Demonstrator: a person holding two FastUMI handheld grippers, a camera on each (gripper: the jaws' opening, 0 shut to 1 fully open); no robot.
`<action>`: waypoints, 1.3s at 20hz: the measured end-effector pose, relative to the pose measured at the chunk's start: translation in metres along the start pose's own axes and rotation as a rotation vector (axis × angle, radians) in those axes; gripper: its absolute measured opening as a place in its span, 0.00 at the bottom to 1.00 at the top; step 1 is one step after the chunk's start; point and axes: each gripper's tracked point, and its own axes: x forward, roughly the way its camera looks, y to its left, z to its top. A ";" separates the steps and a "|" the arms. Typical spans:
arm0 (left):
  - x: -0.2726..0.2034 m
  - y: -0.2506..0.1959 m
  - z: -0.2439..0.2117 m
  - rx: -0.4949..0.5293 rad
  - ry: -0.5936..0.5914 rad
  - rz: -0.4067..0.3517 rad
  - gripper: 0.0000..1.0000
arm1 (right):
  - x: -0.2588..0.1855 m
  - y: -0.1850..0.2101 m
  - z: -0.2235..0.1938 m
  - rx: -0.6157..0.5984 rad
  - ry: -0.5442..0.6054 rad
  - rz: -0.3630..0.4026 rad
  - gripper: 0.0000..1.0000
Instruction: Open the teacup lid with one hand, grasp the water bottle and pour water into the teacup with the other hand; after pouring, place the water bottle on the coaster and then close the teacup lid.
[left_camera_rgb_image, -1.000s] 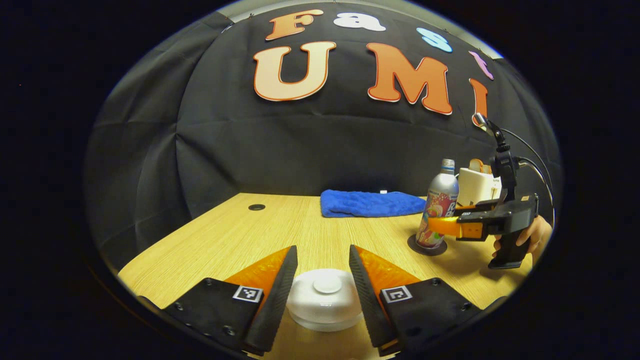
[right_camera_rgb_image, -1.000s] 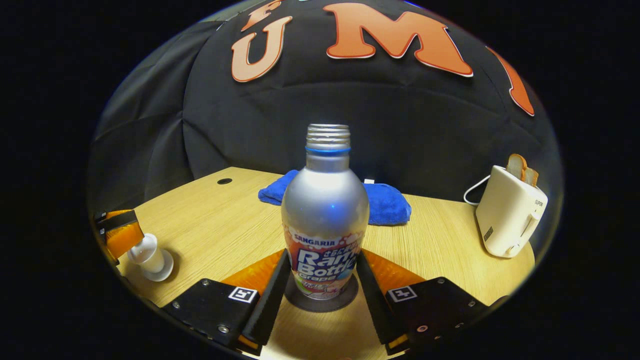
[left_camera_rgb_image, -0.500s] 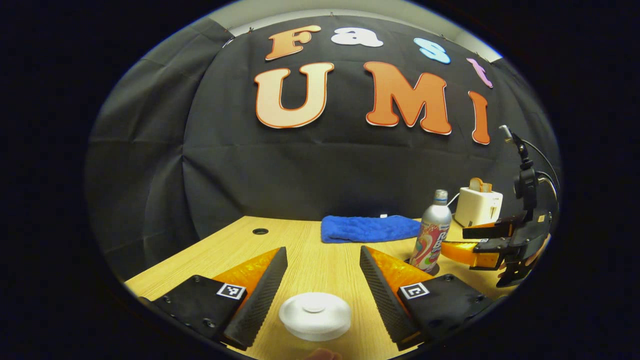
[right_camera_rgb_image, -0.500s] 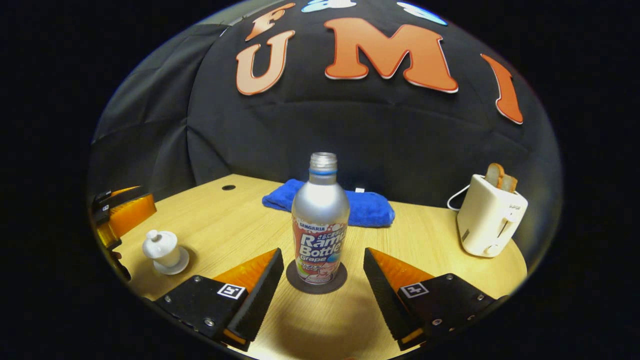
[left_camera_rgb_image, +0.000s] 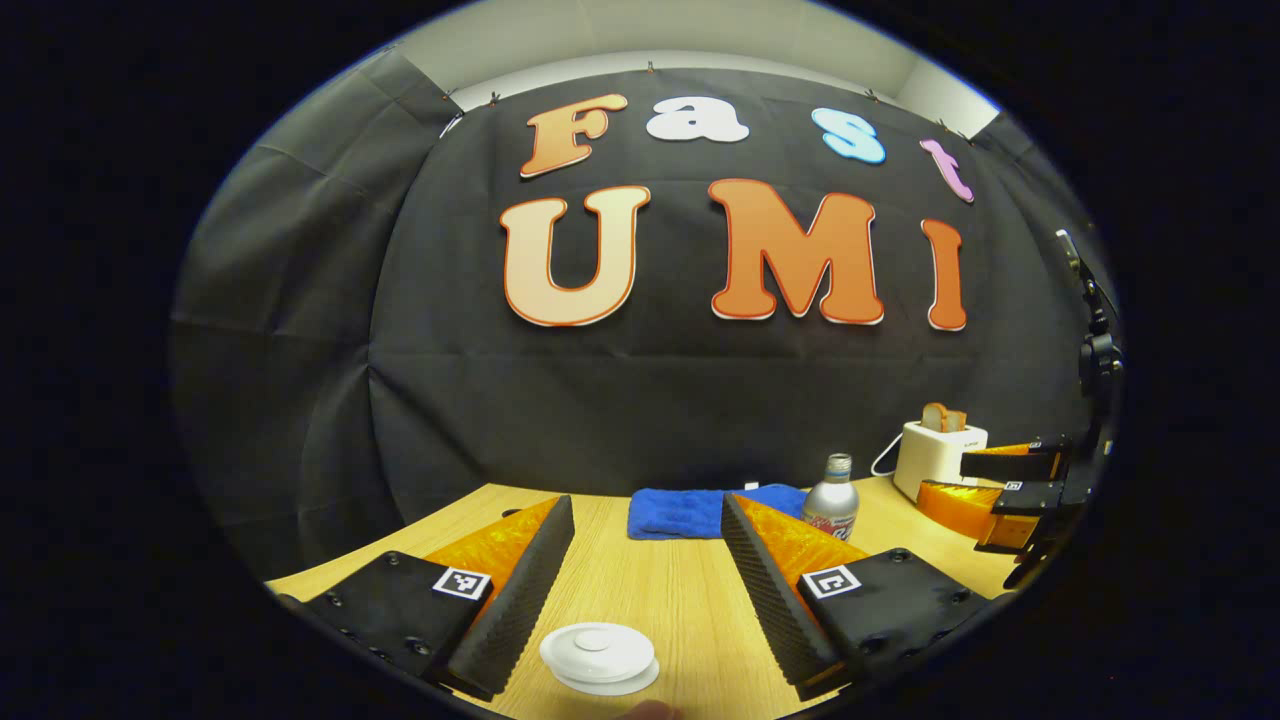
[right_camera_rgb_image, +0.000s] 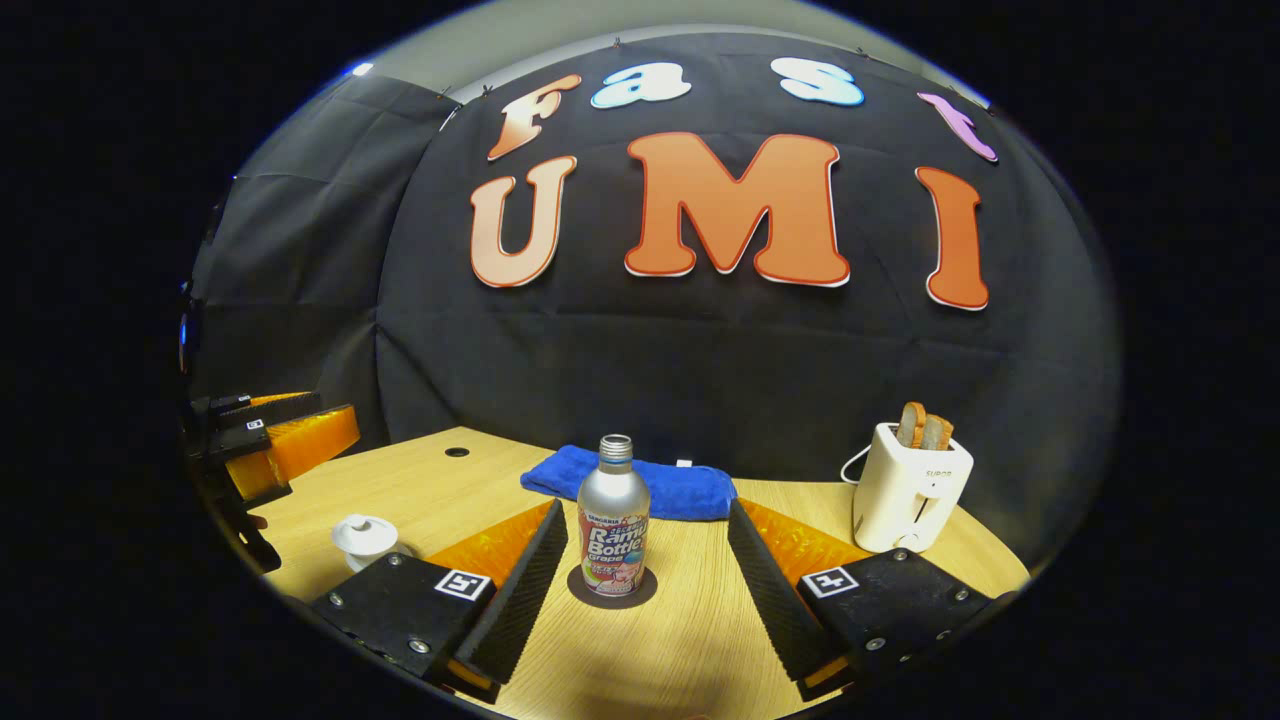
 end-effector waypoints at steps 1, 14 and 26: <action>-0.002 -0.001 0.006 -0.004 -0.012 0.000 1.00 | -0.004 -0.001 0.005 -0.004 -0.012 -0.006 0.97; -0.019 -0.001 0.033 0.005 -0.061 0.018 1.00 | -0.038 -0.014 0.032 0.003 -0.097 -0.042 0.97; -0.024 -0.004 0.034 0.003 -0.065 0.014 0.98 | -0.045 -0.011 0.036 0.003 -0.109 -0.041 0.97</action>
